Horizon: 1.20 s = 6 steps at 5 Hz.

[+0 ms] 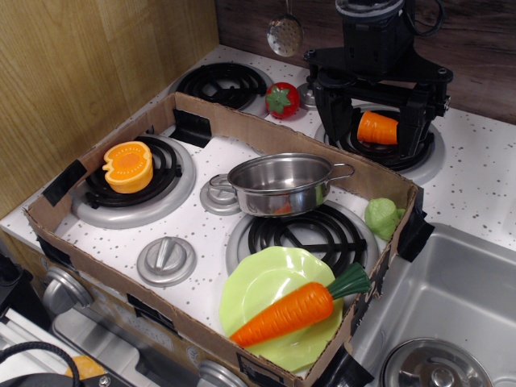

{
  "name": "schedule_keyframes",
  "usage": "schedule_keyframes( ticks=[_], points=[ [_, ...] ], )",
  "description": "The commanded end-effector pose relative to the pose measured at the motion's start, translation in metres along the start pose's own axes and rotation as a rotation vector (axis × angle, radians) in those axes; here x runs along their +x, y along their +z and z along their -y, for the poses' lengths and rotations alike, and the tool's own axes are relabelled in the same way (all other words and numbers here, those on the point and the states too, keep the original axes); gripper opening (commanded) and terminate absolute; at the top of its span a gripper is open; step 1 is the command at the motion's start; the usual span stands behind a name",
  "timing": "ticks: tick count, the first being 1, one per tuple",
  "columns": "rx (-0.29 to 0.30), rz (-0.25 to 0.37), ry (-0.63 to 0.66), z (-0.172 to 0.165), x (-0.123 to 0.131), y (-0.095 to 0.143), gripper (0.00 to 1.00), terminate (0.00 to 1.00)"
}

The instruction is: Take carrot off plate

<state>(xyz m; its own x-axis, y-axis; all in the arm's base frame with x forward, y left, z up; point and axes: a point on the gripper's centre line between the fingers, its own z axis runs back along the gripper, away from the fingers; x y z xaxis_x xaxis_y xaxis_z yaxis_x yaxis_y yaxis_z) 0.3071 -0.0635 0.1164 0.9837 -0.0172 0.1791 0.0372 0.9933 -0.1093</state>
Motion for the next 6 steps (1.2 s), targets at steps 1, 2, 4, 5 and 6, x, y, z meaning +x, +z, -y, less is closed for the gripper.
schedule_keyframes(
  ticks=[1,2,4,5,6],
  points=[
    [0.000,0.000,0.000,0.000,0.000,0.000,1.00,0.00],
    [0.056,0.044,0.019,-0.009,-0.013,0.019,1.00,0.00],
    [0.127,0.132,0.023,-0.023,-0.041,0.043,1.00,0.00],
    [0.189,0.210,-0.012,-0.025,-0.073,0.037,1.00,0.00],
    [0.249,0.260,-0.065,-0.025,-0.103,0.029,1.00,0.00]
  ],
)
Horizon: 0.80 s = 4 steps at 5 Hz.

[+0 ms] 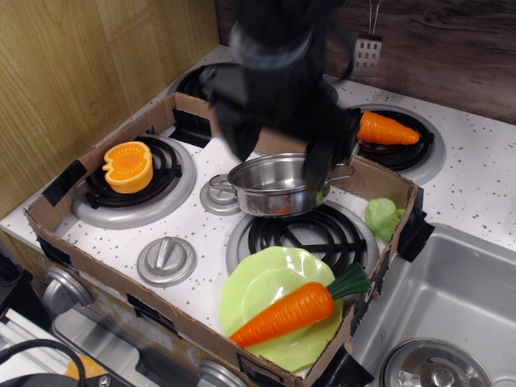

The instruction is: Take carrot off plate

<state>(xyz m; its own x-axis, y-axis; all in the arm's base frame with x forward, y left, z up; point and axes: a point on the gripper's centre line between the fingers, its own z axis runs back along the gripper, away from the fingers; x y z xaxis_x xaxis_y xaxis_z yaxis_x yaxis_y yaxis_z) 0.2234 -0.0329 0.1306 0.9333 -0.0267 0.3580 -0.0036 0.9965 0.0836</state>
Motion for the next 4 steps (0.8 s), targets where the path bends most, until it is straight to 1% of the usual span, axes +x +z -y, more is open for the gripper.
schedule_keyframes(
  ticks=[1,2,3,4],
  points=[
    [0.036,0.095,-0.106,0.005,-0.042,-0.002,1.00,0.00],
    [0.013,0.088,-0.190,0.011,-0.052,-0.010,1.00,0.00],
    [-0.069,0.066,-0.247,0.014,-0.055,-0.025,1.00,0.00],
    [-0.116,0.109,-0.276,0.019,-0.057,-0.040,1.00,0.00]
  ],
)
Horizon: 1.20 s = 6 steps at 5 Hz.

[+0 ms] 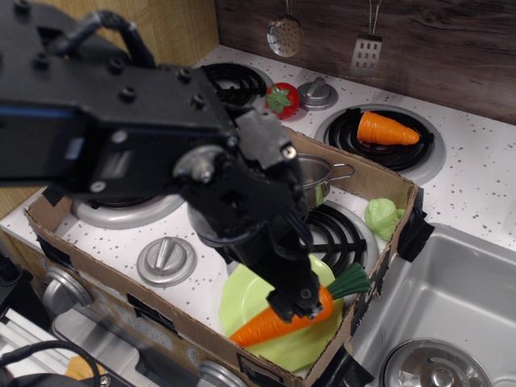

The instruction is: Take carrot off plate

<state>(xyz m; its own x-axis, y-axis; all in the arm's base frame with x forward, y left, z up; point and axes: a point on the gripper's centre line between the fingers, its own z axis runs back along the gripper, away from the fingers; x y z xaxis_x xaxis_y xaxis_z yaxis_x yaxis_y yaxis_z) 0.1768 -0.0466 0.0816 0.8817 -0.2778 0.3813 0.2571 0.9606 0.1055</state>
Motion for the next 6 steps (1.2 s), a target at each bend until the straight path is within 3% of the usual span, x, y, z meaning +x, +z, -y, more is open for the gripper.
schedule_keyframes(
  ticks=[1,3,6],
  points=[
    [-0.042,0.073,-0.043,0.002,0.002,-0.027,1.00,0.00],
    [0.013,0.112,-0.084,0.006,0.005,-0.043,1.00,0.00],
    [0.003,0.140,-0.056,0.016,-0.002,-0.064,1.00,0.00]
  ],
)
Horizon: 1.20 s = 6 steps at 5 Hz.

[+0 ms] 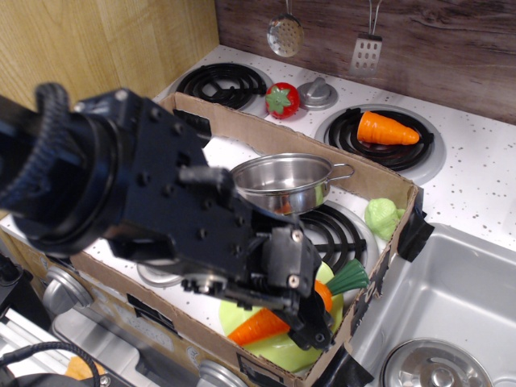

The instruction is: Take carrot off plate

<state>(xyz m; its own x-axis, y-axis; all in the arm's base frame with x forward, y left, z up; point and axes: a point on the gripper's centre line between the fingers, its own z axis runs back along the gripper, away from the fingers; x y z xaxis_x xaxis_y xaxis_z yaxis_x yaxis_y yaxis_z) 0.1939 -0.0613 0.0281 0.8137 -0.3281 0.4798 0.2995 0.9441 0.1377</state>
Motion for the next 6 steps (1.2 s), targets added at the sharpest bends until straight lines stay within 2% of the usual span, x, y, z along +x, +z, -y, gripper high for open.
schedule_keyframes(
  ticks=[1,2,3,5,6],
  points=[
    [-0.026,0.026,-0.001,-0.001,-0.001,-0.011,1.00,0.00],
    [-0.060,0.008,0.042,-0.002,-0.001,-0.016,1.00,0.00],
    [-0.054,-0.047,0.040,-0.004,0.008,-0.001,0.00,0.00],
    [-0.086,-0.163,0.077,-0.036,0.027,0.037,0.00,0.00],
    [-0.051,-0.147,0.029,-0.063,0.028,0.044,0.00,0.00]
  ],
)
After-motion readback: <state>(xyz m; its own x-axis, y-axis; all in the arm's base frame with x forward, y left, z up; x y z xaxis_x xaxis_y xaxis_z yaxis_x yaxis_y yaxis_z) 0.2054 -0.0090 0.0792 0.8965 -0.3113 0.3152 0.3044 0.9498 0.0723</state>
